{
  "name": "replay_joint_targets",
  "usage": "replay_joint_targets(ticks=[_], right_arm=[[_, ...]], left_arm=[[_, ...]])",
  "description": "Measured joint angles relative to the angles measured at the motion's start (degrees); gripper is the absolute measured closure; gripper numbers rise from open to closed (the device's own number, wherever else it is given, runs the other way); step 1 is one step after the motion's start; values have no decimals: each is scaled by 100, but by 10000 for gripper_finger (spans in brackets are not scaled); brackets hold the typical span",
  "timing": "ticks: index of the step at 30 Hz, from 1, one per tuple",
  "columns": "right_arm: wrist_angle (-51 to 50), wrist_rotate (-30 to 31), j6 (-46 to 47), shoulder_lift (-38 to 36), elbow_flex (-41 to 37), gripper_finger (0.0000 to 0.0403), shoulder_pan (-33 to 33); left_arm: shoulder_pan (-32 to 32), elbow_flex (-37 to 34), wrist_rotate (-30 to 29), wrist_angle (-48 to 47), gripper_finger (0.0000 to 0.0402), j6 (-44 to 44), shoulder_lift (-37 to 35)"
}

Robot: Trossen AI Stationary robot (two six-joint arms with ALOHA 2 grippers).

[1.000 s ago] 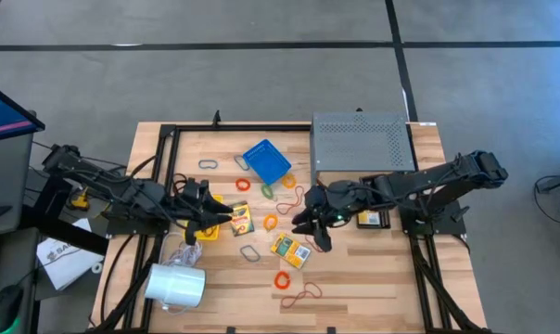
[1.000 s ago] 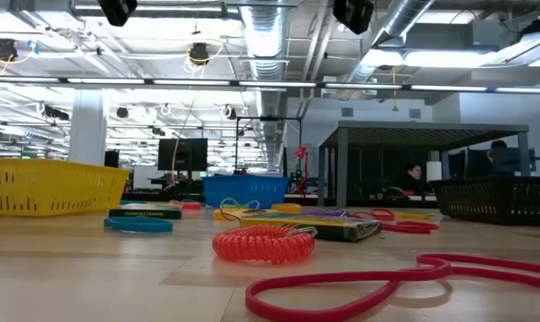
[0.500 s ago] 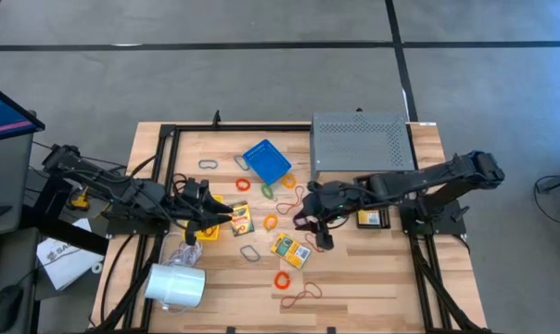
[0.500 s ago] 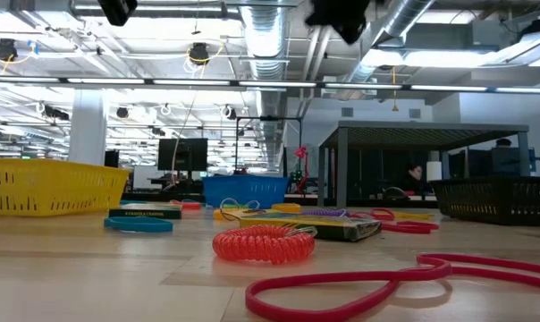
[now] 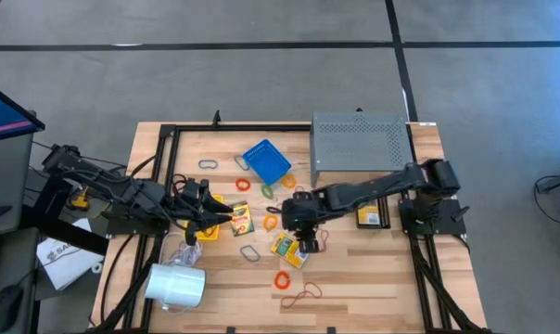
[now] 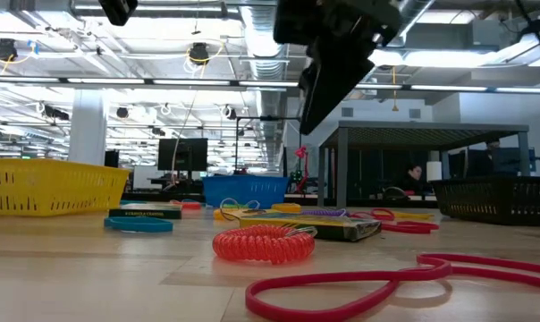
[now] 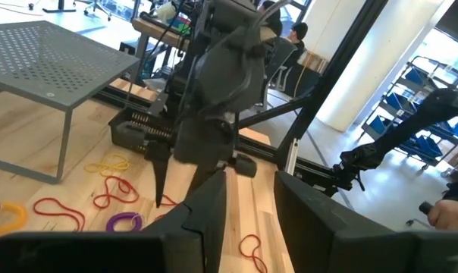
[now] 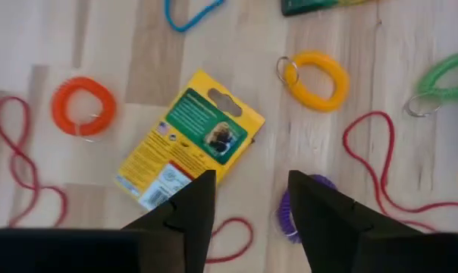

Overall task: Pick & Place Office Desk Supplies
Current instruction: Put the blue spring keychain into the blue bin

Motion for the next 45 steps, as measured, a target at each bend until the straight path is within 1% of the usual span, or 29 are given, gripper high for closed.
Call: replay_joint_targets(ticks=[5,10,13,16,21,25,29,34,39,40,42,44,45], right_arm=[[-530,6,-267,502,517,266,-128],[-864,5,-562,810,646,281,-300],[-1128,-2,-638,976,635,278,-419],[-1380,-94,-632,1043,606,262,-541],[-1366,-145,-478,1036,539,224,-644],[-1358,-148,-421,1030,539,209,-638],[-1279,-125,-423,1030,539,210,-588],[-1171,-126,-425,1037,539,225,-581],[-1070,-135,-426,1240,534,236,-586],[-974,-148,-424,1304,552,237,-581],[-1188,-148,-424,1391,524,237,-575],[-993,-169,-419,1503,545,236,-575],[-1075,-168,-408,1524,542,235,-573]], left_arm=[[0,0,0,0,294,0,0],[0,0,0,-37,294,10,0],[0,-2,1,-35,294,15,0],[0,-2,0,-39,294,15,0],[0,-2,2,-48,294,17,0],[0,-2,1,-55,294,21,0],[0,-2,2,-54,294,117,0],[0,-2,2,-52,294,125,0],[0,-2,2,-52,294,125,0],[0,-2,2,-52,294,125,0],[0,-2,2,-50,294,122,-2],[0,-2,2,-46,294,122,0],[0,-4,2,-37,294,123,0]])
